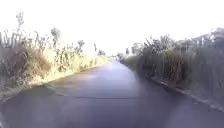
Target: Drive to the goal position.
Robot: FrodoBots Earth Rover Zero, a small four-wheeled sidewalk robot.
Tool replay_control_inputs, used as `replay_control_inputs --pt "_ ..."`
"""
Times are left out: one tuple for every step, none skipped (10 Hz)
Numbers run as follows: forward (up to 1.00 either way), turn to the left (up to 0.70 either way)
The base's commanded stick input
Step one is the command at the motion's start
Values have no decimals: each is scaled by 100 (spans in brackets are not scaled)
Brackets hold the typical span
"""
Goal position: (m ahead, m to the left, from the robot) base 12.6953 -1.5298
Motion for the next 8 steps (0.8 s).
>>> replay_control_inputs --pt "98 0" --pt "98 0" --pt "97 0" --pt "97 0" --pt "98 0" --pt "98 0" --pt "98 0" --pt "98 0"
